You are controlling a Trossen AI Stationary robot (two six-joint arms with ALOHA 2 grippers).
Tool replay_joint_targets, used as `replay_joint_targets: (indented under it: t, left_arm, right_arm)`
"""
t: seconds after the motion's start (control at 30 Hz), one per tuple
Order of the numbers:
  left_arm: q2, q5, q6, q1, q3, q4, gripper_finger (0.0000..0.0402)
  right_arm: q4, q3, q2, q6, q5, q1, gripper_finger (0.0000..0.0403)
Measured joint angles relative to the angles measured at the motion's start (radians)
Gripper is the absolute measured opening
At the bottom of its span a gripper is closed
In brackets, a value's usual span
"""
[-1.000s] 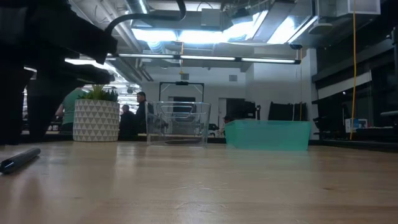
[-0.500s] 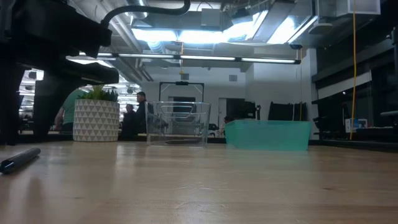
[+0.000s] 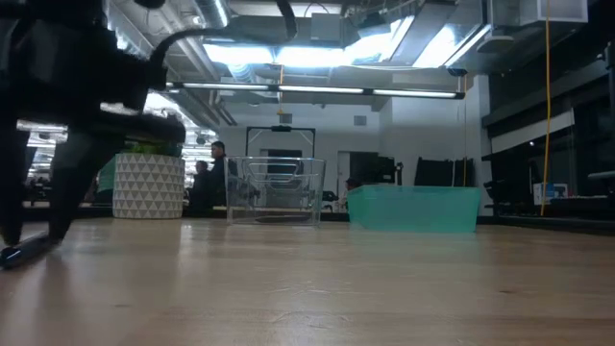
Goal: Sort pens & pencils
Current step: Put the right black pen into the transparent bin
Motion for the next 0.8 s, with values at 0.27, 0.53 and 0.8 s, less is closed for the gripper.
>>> replay_joint_targets:
  t: [0.27, 0.53, 0.8]
  left_arm:
    - [0.053, -0.017, 0.001, 0.003, 0.005, 0.006, 0.0094]
    - [0.053, -0.003, 0.001, 0.025, 0.002, 0.040, 0.0094]
    - [0.053, 0.061, 0.030, 0.093, 0.002, 0.046, 0.0054]
  right_arm:
    - [0.000, 0.000, 0.000, 0.000, 0.000, 0.000, 0.0127]
    - [0.004, 0.000, 0.000, 0.000, 0.000, 0.000, 0.0127]
    - [0.007, 0.000, 0.000, 0.008, 0.000, 0.000, 0.0127]
